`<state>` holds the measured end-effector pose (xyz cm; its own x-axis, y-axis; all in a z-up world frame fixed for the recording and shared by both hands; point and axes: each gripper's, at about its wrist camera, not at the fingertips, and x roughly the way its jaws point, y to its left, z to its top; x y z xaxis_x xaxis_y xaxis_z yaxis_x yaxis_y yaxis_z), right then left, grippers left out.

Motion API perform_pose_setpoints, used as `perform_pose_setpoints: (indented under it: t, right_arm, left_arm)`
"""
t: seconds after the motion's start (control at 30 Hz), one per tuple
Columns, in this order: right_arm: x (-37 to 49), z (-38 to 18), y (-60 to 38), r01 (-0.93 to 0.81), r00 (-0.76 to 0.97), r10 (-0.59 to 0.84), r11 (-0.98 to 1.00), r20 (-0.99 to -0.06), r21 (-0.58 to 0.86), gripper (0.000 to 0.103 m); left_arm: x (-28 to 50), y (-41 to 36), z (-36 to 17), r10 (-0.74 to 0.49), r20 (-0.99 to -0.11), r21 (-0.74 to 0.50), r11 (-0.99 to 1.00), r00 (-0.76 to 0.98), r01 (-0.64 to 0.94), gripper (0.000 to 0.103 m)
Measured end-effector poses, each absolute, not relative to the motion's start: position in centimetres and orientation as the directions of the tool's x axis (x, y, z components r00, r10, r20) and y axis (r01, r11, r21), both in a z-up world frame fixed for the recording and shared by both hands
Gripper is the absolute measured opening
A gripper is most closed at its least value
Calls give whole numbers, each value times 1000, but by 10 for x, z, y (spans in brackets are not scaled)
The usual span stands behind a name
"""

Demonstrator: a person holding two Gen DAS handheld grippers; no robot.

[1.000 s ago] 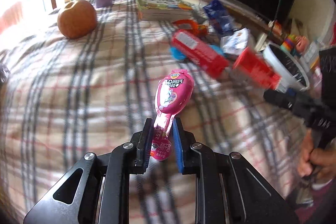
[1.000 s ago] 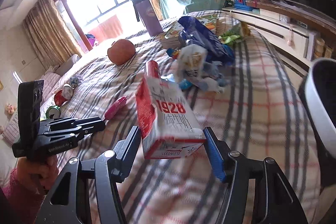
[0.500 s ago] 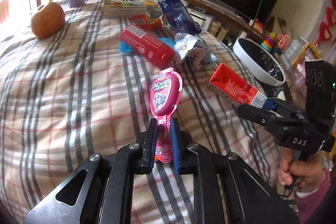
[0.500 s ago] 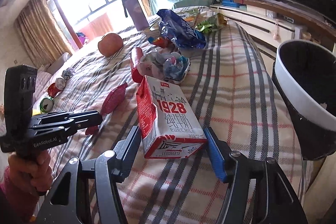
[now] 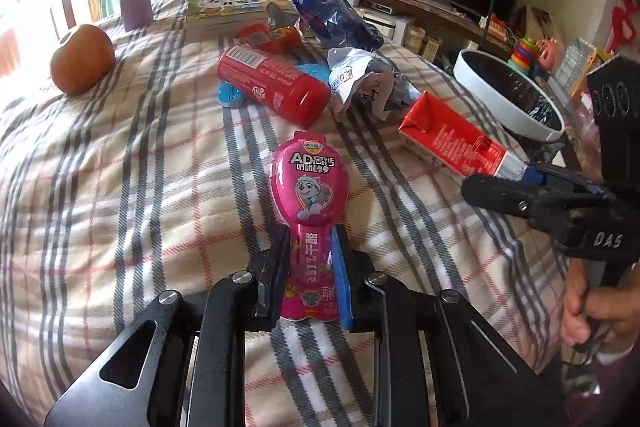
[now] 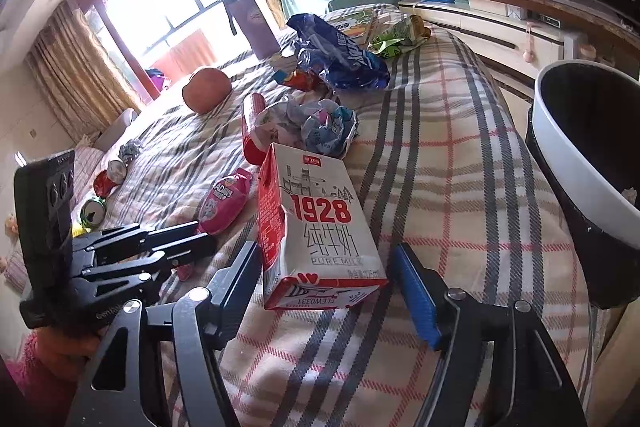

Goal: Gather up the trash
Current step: 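Carry the pink candy pack and milk carton over the trash bin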

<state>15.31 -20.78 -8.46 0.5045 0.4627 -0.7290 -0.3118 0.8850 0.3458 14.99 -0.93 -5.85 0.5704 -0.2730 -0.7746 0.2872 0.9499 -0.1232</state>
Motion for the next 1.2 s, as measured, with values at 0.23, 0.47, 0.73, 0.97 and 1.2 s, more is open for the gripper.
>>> perform_pose_setpoints:
  t: [0.23,0.47,0.73,0.97,1.2]
  right_arm:
    - [145,-78,-211,-315,534,446,893,-719,320,60]
    - [135,-67,-242,-259,578,425,905,-696,338,60]
    - [124,-55,-279,-194,631,385,919,-674,344,59]
    - [118,-45,-304,-157,668,363,922,-650,354,59]
    - [114,-38,-327,-116,701,333,926,-631,360,59]
  left_arm:
    - [145,-7,-53,-372,-752,-252,925,543,284,19]
    - [141,-31,-39,-434,-721,-287,897,541,337,19]
    - [145,-67,-34,-482,-712,-303,867,510,397,19]
    - [149,-94,-26,-510,-707,-304,845,491,440,19]
    - [153,-121,-19,-531,-700,-300,826,478,478,19]
